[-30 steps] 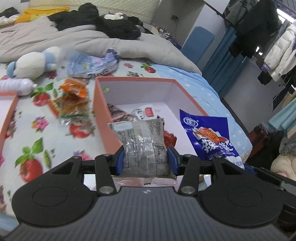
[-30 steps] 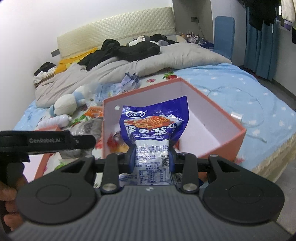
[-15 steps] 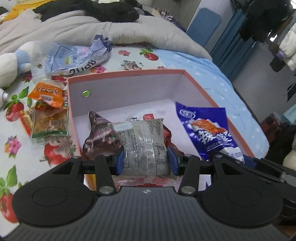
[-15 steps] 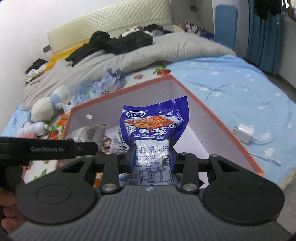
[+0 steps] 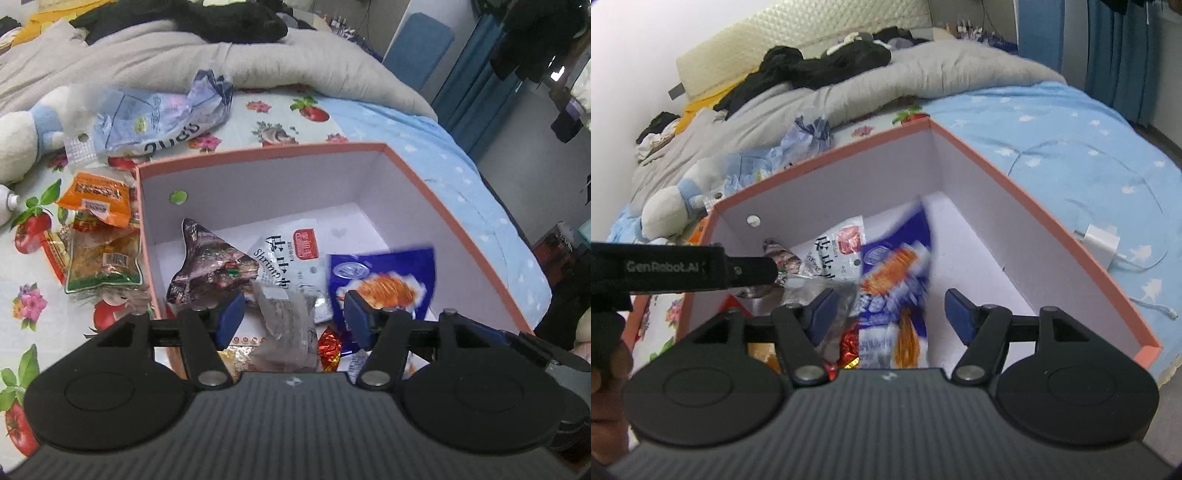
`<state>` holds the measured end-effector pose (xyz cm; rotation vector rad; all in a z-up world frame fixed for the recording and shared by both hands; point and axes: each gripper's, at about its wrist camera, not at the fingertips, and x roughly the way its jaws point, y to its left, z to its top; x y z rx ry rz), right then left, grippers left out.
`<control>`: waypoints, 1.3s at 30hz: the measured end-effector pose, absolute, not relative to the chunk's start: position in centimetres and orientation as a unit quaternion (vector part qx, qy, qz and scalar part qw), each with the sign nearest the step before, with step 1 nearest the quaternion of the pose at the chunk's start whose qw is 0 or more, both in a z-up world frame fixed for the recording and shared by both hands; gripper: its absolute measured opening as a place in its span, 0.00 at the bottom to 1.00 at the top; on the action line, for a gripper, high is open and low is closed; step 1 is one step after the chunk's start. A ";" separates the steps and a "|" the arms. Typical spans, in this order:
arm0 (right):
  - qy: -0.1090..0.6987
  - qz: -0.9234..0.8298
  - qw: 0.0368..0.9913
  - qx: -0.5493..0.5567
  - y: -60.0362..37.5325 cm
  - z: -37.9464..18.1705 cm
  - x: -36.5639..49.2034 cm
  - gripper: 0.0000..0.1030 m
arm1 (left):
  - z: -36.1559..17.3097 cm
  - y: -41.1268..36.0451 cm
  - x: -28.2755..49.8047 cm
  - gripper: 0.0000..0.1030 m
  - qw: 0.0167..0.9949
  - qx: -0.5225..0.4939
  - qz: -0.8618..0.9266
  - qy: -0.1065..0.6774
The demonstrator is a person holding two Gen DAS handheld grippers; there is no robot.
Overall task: Organize snacks
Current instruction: 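Open both grippers to drop the packets into the deep pink box, then withdraw both grippers from the deep pink box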
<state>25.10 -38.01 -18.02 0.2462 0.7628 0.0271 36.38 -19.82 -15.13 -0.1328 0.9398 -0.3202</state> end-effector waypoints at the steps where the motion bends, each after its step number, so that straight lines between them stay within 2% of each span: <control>1: 0.367 0.014 0.922 0.121 -37.9 -17.6 24.7 0.65 | -14.7 -19.7 36.0 0.63 0.879 -0.062 -0.154 0.447; 21: 0.300 0.031 0.945 0.126 -33.5 -11.2 13.4 0.65 | -5.8 -14.1 21.9 0.63 0.912 -0.058 -0.163 0.373; 39: 0.278 0.080 0.952 0.099 -27.9 -10.0 7.0 0.65 | -4.1 -6.8 11.7 0.63 0.924 -0.080 -0.132 0.349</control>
